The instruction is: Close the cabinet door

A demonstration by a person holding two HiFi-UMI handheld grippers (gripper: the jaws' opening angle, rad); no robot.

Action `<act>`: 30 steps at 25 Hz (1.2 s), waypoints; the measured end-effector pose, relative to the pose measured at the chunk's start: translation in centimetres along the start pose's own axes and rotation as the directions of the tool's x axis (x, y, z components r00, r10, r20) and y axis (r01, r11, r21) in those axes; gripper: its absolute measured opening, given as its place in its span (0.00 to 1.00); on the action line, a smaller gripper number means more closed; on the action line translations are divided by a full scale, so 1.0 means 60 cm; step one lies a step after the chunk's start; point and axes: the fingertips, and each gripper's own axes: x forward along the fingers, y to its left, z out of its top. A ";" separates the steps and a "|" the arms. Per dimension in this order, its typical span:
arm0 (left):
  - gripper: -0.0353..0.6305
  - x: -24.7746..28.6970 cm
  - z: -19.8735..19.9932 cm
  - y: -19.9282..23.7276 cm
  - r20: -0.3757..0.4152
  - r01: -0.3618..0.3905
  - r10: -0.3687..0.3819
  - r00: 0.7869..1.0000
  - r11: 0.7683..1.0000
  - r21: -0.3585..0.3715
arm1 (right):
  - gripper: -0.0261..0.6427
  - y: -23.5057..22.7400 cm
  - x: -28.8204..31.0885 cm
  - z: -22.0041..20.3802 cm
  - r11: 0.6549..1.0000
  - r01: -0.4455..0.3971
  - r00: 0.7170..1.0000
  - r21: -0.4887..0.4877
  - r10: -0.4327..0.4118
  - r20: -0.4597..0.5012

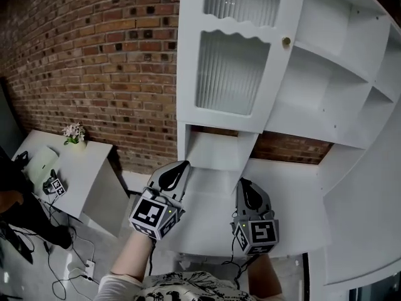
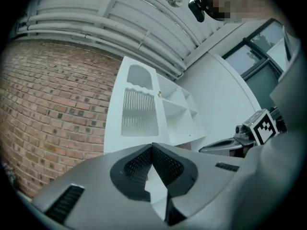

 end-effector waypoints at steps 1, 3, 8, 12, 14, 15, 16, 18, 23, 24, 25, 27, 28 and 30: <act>0.06 -0.015 -0.012 0.001 -0.016 -0.011 0.011 1.000 1.000 0.000 | 0.04 0.009 -0.002 -0.003 1.000 -0.006 1.000 0.013 0.006 0.003; 0.06 -0.042 -0.038 0.002 -0.049 -0.027 0.027 0.998 1.000 0.002 | 0.04 0.029 -0.007 -0.010 0.999 -0.026 1.000 0.038 0.026 0.010; 0.06 -0.079 -0.079 0.005 -0.107 -0.027 0.022 0.994 0.999 -0.046 | 0.04 0.070 -0.018 -0.017 0.998 -0.052 0.999 0.046 0.052 0.002; 0.06 -0.086 -0.082 0.004 -0.125 -0.018 0.015 0.992 0.999 -0.026 | 0.04 0.083 -0.021 -0.011 0.999 -0.042 0.999 0.013 0.042 0.004; 0.06 -0.089 -0.081 0.001 -0.134 -0.010 0.005 0.991 0.999 -0.039 | 0.04 0.088 -0.020 -0.010 0.999 -0.035 0.999 0.004 0.035 0.003; 0.06 -0.091 -0.078 0.002 -0.127 -0.009 0.003 0.992 0.999 -0.044 | 0.04 0.092 -0.020 -0.012 0.999 -0.035 0.999 0.008 0.035 -0.004; 0.06 -0.092 -0.075 0.004 -0.115 -0.009 0.004 0.993 0.999 -0.044 | 0.04 0.096 -0.019 -0.014 0.999 -0.038 0.999 0.014 0.038 -0.012; 0.06 -0.094 -0.069 0.007 -0.099 -0.007 0.003 0.995 0.999 -0.040 | 0.04 0.103 -0.019 -0.014 0.999 -0.039 0.999 0.015 0.039 -0.020; 0.06 -0.097 -0.060 0.013 -0.089 -0.006 0.002 0.996 0.999 -0.047 | 0.04 0.105 -0.020 -0.007 0.999 -0.026 1.000 -0.022 0.026 -0.004; 0.06 -0.098 -0.059 0.013 -0.089 -0.007 0.003 0.996 0.999 -0.046 | 0.04 0.105 -0.020 -0.005 0.999 -0.026 1.000 -0.025 0.026 -0.001; 0.06 -0.099 -0.058 0.013 -0.088 -0.007 0.003 0.996 0.999 -0.044 | 0.04 0.106 -0.020 -0.004 0.999 -0.025 1.000 -0.027 0.026 0.000; 0.06 -0.101 -0.056 0.011 -0.086 -0.004 0.000 0.996 0.999 -0.043 | 0.04 0.108 -0.020 -0.003 0.999 -0.025 1.000 -0.034 0.025 0.002; 0.06 -0.101 -0.056 0.010 -0.085 -0.002 -0.002 0.996 0.999 -0.043 | 0.04 0.109 -0.020 -0.003 0.999 -0.025 1.000 -0.037 0.025 0.000; 0.06 -0.102 -0.058 0.007 -0.086 0.000 -0.004 0.996 0.999 -0.041 | 0.04 0.111 -0.021 -0.005 0.999 -0.027 1.000 -0.044 0.027 -0.006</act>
